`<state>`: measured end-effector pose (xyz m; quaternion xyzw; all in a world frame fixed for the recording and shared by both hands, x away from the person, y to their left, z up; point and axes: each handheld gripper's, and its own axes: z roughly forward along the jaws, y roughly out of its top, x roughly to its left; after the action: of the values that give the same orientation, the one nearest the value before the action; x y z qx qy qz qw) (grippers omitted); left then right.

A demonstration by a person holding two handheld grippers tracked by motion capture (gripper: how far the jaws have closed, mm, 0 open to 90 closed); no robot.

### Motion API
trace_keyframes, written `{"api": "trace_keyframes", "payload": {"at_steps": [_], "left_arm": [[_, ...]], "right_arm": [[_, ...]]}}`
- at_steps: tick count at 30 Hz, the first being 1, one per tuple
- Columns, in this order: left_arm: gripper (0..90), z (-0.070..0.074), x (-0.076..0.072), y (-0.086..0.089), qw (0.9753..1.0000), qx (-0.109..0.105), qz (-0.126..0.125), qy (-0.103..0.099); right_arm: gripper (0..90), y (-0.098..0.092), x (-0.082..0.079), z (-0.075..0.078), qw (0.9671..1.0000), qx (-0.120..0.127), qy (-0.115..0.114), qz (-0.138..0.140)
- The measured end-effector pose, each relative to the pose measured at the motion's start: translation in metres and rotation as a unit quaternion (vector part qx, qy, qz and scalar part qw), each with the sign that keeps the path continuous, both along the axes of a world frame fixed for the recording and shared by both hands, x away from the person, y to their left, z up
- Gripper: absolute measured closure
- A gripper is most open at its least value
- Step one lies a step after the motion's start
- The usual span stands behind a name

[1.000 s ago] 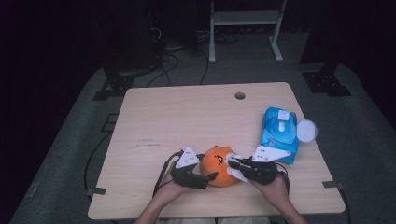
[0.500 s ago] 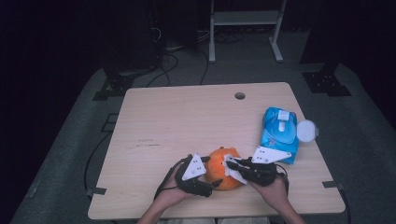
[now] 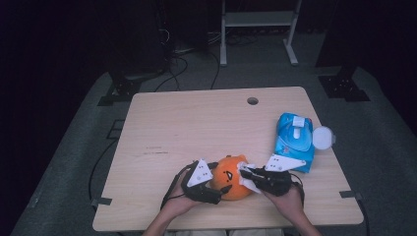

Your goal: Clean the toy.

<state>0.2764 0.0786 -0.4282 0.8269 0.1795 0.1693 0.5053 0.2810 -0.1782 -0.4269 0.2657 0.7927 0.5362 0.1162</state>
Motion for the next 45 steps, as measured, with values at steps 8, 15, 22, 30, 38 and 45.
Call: {"api": "trace_keyframes", "payload": {"at_steps": [8, 15, 22, 30, 38, 45], "left_arm": [[27.4, -0.007, 0.006, 0.012, 0.9996, 0.014, 0.011, 0.023], [23.2, -0.001, 0.004, -0.001, 0.9998, 0.018, 0.005, -0.005], [29.7, -0.008, 0.011, 0.015, 0.9992, 0.001, 0.015, 0.037], [29.5, -0.012, 0.016, 0.025, 0.9978, -0.016, 0.024, 0.060], [29.3, -0.014, 0.018, 0.030, 0.9968, -0.025, 0.026, 0.071], [28.2, -0.015, 0.022, 0.037, 0.9955, -0.031, 0.034, 0.083]], "right_arm": [[82.9, 0.000, 0.001, -0.004, 1.0000, -0.004, 0.003, 0.005], [83.0, 0.002, -0.004, -0.003, 0.9995, 0.020, 0.019, 0.018], [83.2, -0.010, 0.004, -0.011, 0.9989, 0.017, 0.040, -0.016], [83.0, -0.003, -0.007, -0.005, 0.9980, 0.046, 0.037, 0.024], [83.1, -0.018, 0.005, -0.015, 0.9981, 0.028, 0.052, -0.021], [83.0, -0.007, -0.004, -0.005, 0.9979, 0.053, 0.036, 0.012]]}}
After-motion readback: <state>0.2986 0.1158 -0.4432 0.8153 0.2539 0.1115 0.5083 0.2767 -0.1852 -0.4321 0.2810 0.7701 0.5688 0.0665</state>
